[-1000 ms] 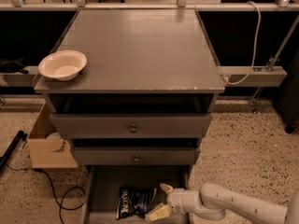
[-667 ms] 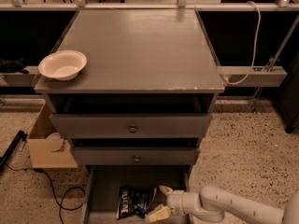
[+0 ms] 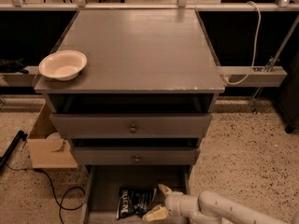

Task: Pick blue chip bag from bottom drawer and place on counter

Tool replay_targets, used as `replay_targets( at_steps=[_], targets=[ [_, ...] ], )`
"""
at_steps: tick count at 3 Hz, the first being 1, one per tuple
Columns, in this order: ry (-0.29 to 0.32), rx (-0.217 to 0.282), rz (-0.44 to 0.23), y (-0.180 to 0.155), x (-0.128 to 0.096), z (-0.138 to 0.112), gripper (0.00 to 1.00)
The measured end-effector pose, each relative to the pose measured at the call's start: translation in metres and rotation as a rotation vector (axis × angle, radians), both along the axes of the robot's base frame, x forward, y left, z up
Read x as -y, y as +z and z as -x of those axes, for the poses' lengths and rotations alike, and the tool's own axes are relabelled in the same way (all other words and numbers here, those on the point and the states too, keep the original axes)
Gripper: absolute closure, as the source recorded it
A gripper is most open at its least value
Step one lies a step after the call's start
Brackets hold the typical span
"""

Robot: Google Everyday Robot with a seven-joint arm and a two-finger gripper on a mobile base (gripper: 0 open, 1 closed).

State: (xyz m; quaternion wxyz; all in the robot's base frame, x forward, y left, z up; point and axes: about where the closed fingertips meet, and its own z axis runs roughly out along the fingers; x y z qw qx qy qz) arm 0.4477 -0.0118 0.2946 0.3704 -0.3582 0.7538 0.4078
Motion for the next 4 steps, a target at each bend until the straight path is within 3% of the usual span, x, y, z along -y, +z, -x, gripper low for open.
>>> replay_targets(
  at_steps=[1,2,4],
  targets=[
    [0.0,0.0,0.0,0.0,0.0,0.0,0.0],
    [-0.025,0.075,-0.021,0.0011,-0.0033,0.0006,0.0],
    [-0.156,0.354,-0.025,0.0025,-0.0096,-0.0006,0.0]
  ],
)
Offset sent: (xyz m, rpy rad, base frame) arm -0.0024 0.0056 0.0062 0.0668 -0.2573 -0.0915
